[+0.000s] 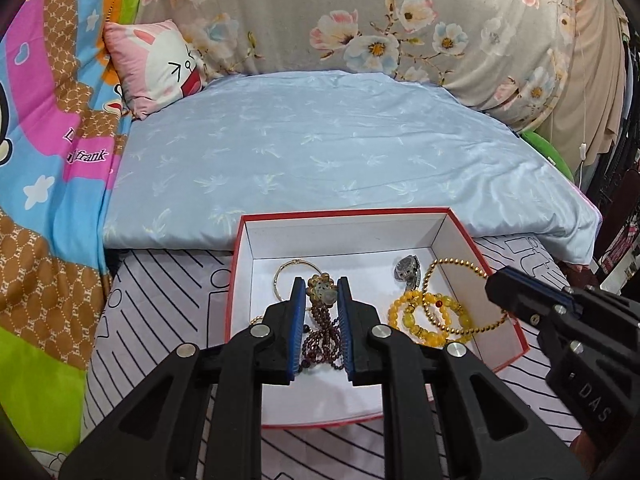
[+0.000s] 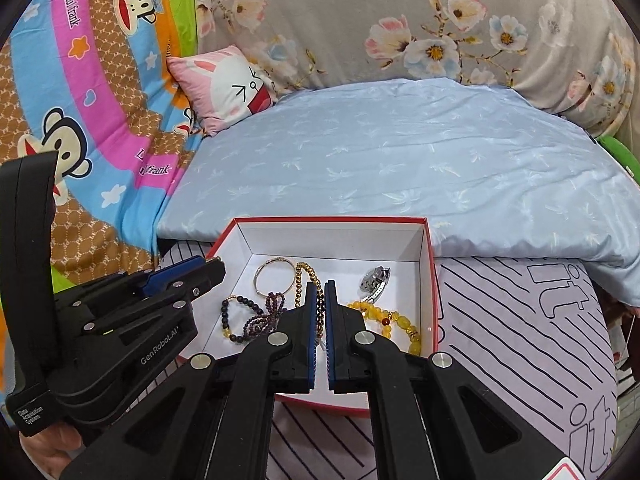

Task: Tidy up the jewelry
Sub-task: 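Carry the gold chain and brown pendant into the red box with both tools, then open both tools to release the gold chain and pendant in the box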

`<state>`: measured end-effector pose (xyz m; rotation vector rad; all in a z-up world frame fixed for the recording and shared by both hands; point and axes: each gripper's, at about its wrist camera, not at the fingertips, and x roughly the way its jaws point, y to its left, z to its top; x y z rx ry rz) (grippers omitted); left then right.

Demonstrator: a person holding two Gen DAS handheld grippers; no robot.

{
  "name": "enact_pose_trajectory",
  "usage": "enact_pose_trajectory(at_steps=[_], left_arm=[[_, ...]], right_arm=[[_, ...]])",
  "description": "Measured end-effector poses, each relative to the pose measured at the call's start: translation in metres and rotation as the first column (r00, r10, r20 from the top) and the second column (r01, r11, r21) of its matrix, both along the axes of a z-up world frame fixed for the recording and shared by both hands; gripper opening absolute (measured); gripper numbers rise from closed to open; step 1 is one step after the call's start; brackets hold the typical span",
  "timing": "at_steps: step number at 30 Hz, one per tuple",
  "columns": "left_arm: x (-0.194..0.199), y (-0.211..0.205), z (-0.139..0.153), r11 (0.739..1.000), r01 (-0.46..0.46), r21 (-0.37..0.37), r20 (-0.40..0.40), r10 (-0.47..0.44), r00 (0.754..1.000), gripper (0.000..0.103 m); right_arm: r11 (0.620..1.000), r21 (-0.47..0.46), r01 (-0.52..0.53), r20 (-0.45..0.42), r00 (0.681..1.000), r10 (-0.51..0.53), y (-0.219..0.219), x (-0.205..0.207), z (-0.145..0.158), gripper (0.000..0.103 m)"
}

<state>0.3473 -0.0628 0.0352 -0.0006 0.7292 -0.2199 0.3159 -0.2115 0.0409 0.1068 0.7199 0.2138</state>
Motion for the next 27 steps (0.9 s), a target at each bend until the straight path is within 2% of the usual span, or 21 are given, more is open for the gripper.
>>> enact_pose_trajectory(at_steps=[12,27], left_arm=[[0.023,-0.003,-0.023,1.0,-0.01,0.029,-0.025,0.011,1.0,0.015],[0.029,-0.008,-0.035,0.999,-0.005,0.033,-0.038,0.006,0.999,0.015]], right_arm=[[1.0,-0.009,-0.001,-0.046,0.999,0.001,0.001,0.02,-0.03,0.003],[1.0,-0.015,0.002,-0.063,0.998,-0.003,0.003,0.025,-0.042,0.003]])
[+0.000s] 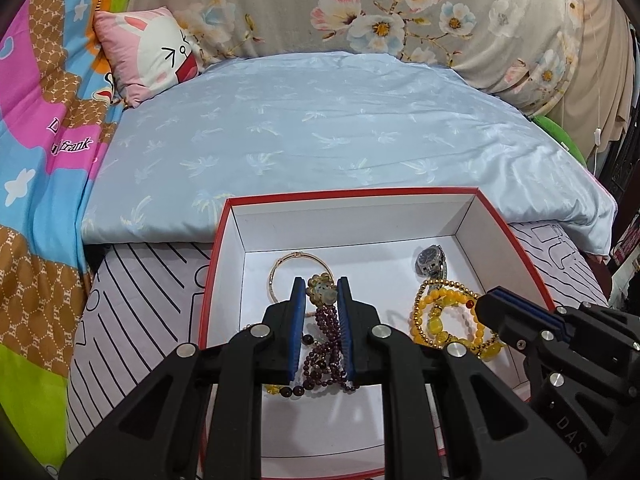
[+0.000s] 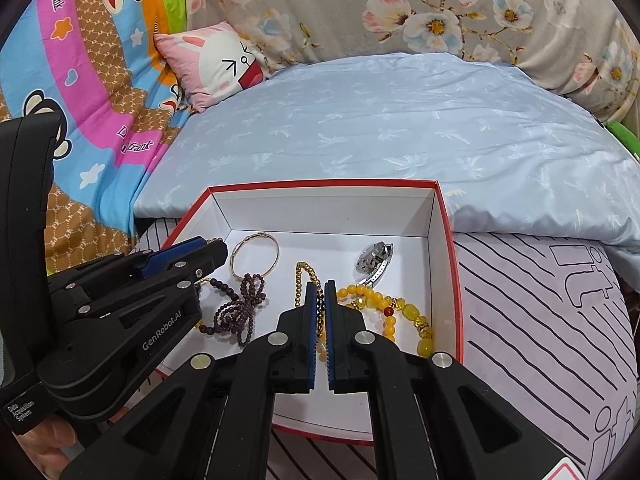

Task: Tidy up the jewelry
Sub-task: 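Open both tools to release the gold chain and pendant in the box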

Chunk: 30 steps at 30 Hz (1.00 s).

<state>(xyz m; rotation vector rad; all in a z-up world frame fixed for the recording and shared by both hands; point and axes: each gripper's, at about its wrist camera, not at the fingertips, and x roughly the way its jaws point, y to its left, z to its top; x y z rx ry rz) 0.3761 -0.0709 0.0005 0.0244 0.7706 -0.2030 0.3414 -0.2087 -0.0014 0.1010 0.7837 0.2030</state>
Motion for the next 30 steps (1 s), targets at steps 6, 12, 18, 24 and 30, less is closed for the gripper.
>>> enact_pose_trajectory(at_steps=[6,12,18,24,30], left_arm=[[0.001,-0.002,-0.001,1.0,0.002,0.001,0.0,-0.002,1.0,0.015],[0.002,-0.001,-0.001,1.0,0.001,0.003,-0.001,-0.001,1.0,0.015],[0.002,-0.005,-0.001,1.0,0.004,0.012,0.009,-0.004,1.0,0.016],[-0.003,-0.006,0.001,0.999,-0.018,0.031,0.027,0.018,0.999,0.031],[-0.009,-0.006,0.004,0.998,-0.029,0.047,0.039,0.027,0.999,0.043]], right_arm=[[1.0,-0.005,0.004,-0.004,1.0,-0.004,-0.001,0.002,-0.003,0.003],[1.0,-0.009,0.008,-0.007,1.0,-0.008,-0.001,0.002,-0.006,0.003],[1.0,-0.021,0.01,0.0,1.0,-0.01,-0.001,0.001,-0.007,0.004],[0.998,-0.048,0.033,0.014,0.999,-0.032,-0.001,-0.004,-0.007,0.016],[0.997,-0.059,0.048,0.031,0.998,-0.046,-0.003,-0.012,-0.001,0.027]])
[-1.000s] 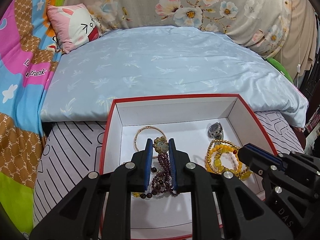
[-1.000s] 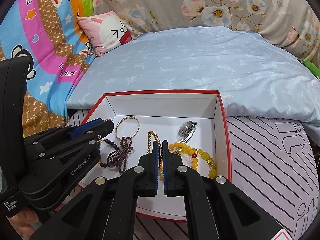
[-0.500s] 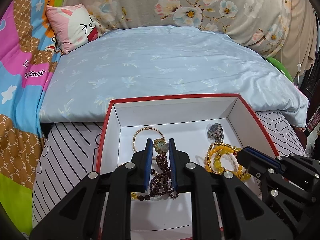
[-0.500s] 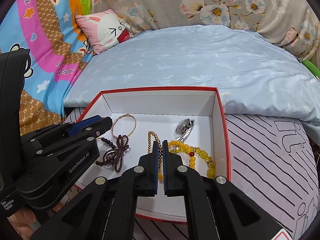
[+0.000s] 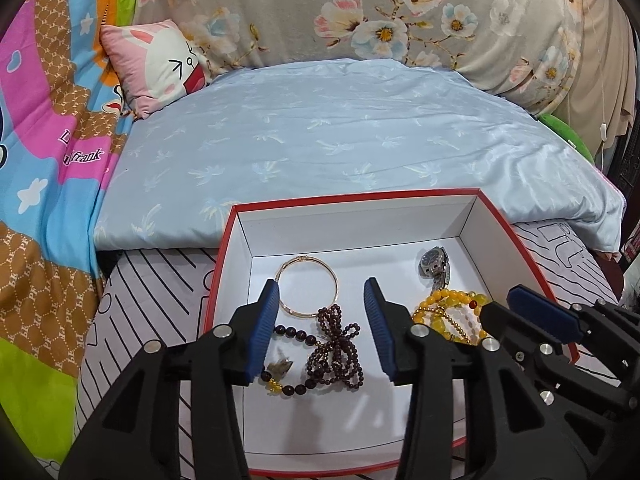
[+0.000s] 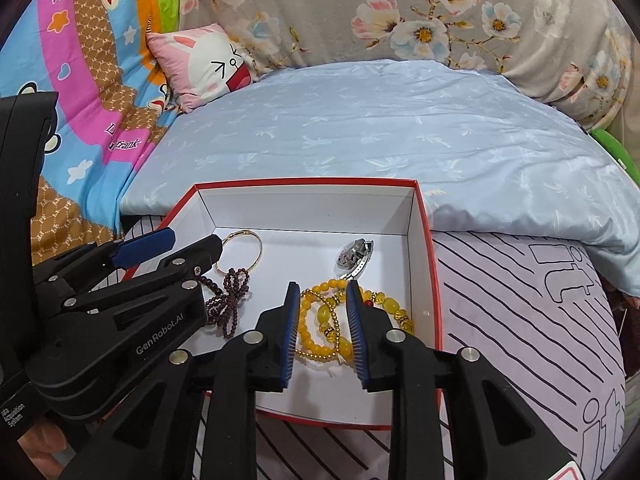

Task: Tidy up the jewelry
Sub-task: 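Open both tools to release the gold chain and pendant in the box, then withdraw both open tools toward the silver necklaces on the sheet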

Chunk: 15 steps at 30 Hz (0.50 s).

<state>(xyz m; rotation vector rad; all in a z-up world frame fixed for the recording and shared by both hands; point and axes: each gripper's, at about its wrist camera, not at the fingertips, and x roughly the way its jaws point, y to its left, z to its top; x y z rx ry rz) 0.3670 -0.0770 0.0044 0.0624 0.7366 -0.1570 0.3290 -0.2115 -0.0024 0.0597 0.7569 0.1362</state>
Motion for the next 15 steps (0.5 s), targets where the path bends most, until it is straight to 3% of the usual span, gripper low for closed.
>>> enact_pose_trajectory(at_steps=[15], left_arm=[[-0.025,0.002,0.014,1.0,0.01,-0.005,0.007,-0.01,1.0,0.045]], right_arm=[[1.0,0.004,-0.004,0.028,1.0,0.003,0.001,-0.029,0.021,0.03]])
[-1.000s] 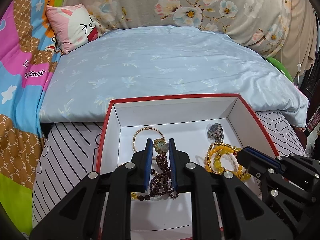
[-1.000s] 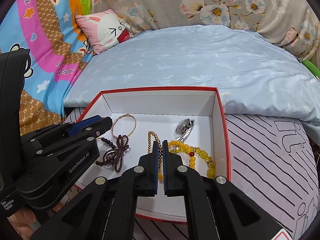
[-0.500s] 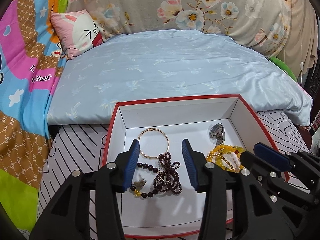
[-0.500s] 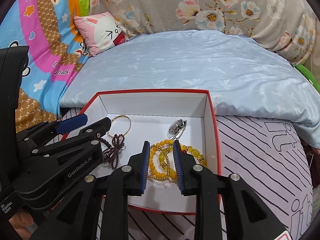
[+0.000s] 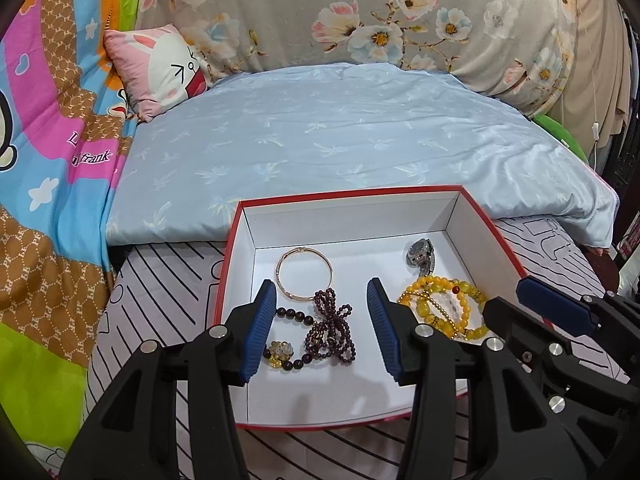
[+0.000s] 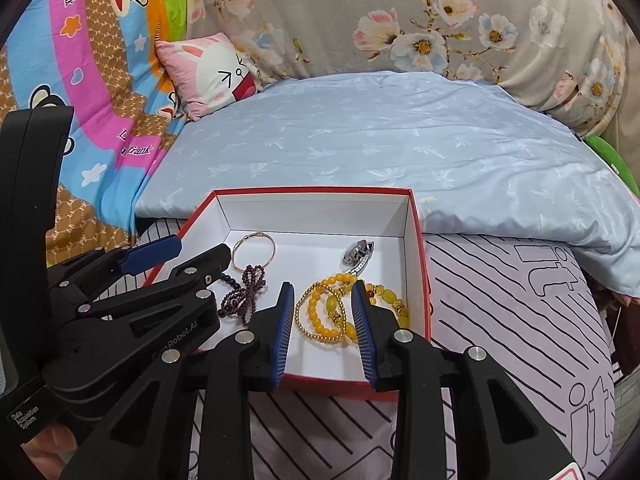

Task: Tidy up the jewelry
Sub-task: 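Withdraw both open tools toward the silver necklaces on the sheet, then grasp a silver pendant necklace with the right tool while the left tool grasps the other silver necklace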

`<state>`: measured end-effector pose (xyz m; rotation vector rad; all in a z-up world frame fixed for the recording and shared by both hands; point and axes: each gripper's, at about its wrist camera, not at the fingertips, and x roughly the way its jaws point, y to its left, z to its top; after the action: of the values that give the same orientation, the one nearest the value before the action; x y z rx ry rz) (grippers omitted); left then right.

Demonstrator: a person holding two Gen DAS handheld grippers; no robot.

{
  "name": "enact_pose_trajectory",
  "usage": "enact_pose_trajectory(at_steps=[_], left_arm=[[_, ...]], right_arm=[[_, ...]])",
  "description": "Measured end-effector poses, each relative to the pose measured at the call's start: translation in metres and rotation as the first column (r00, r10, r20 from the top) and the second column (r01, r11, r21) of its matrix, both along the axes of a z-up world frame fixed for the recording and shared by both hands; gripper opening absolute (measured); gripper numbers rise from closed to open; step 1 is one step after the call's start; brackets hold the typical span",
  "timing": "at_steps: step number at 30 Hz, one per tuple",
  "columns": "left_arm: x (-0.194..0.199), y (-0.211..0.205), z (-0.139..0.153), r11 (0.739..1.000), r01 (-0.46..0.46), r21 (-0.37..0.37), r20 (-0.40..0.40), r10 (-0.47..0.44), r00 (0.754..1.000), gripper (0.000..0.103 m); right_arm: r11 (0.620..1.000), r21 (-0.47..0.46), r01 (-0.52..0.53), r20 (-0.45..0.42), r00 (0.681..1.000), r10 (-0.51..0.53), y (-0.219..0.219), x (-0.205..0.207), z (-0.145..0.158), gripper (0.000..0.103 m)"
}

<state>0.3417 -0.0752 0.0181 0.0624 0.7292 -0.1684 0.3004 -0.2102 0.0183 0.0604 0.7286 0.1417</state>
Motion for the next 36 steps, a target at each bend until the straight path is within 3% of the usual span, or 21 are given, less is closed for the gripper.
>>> enact_pose_trajectory(at_steps=[9,16,31,36], left_arm=[[-0.023,0.004,0.011,1.0,0.003,-0.007,0.002,-0.003,1.0,0.046],[-0.051,0.03,0.013,0.999,-0.02,-0.03,-0.02,0.02,1.0,0.052],[-0.126,0.079,-0.017,0.993,-0.083,-0.082,-0.117,0.073,0.99,0.052],[-0.148,0.085,-0.032,0.992,-0.081,-0.092,-0.153,0.066,0.986,0.052]], right_arm=[[1.0,0.004,0.002,0.008,1.0,-0.002,-0.002,-0.027,0.011,0.03],[1.0,-0.01,-0.016,-0.011,1.0,0.016,0.001,-0.061,0.008,0.03],[0.994,0.053,-0.096,-0.13,0.986,0.103,0.033,-0.132,-0.034,0.03],[0.99,0.04,-0.134,-0.166,0.976,0.138,0.056,-0.143,-0.052,0.025]])
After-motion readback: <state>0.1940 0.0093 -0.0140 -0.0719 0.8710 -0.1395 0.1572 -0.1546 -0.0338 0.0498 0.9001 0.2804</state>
